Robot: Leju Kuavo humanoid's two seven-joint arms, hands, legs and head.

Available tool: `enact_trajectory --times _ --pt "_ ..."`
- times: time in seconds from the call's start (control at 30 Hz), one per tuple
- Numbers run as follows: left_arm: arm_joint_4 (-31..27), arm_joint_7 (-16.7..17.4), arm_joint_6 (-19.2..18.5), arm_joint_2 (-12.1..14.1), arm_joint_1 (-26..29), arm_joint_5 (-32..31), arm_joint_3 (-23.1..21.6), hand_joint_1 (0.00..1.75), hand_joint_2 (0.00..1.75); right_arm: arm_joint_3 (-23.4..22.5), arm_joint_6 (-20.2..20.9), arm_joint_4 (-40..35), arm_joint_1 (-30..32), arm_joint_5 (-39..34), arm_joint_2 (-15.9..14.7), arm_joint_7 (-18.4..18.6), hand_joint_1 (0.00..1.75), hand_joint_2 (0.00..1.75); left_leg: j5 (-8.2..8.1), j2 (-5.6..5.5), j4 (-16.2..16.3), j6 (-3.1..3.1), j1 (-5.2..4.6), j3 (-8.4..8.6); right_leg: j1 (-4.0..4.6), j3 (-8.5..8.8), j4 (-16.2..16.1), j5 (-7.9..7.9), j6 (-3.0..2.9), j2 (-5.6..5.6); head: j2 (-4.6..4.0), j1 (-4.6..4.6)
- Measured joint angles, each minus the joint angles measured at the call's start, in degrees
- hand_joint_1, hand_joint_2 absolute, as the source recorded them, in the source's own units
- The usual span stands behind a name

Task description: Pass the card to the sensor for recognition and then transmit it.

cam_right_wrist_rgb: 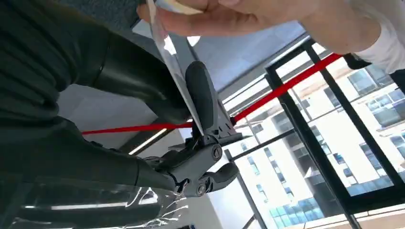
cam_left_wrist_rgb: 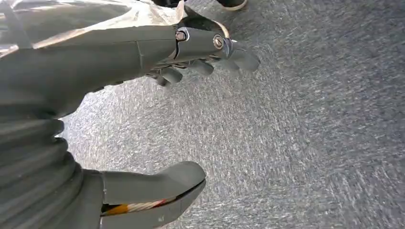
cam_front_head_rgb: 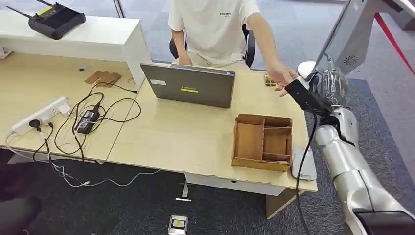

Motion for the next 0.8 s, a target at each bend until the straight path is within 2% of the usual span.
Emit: enact_trajectory --times 0.23,0.6,0.8 --pt "0.0 -0.6 0.3 0.4 1.2 1.2 0.9 0.0 1.75 -1.5 1.5 -4.1 2.8 0.2 -3.1 0.8 1.75 1.75 0.01 0.0 0.0 0.0 0.01 0.01 0.02 0.0 0.0 0.03 -0.01 0.02 0.0 0.0" --pt "0.0 -1.0 0.7 0.5 1.4 1.7 1.9 0.0 1.75 -1.6 4.6 -4.5 3.2 2.3 -3.8 1.0 1.75 1.75 0.02 0.02 0.0 0.02 0.01 0.0 0.01 0.01 0.0 0.04 0.0 0.02 0.0 -0.02" --pt "0.1 -1.0 0.7 0.5 1.2 1.5 2.2 0.0 1.75 -1.5 6.4 -4.6 5.7 3.1 -4.6 2.4 1.75 1.75 0.02 0.02 0.0 0.02 0.01 -0.01 0.01 0.01 0.0 0.04 0.0 0.01 0.0 -0.02"
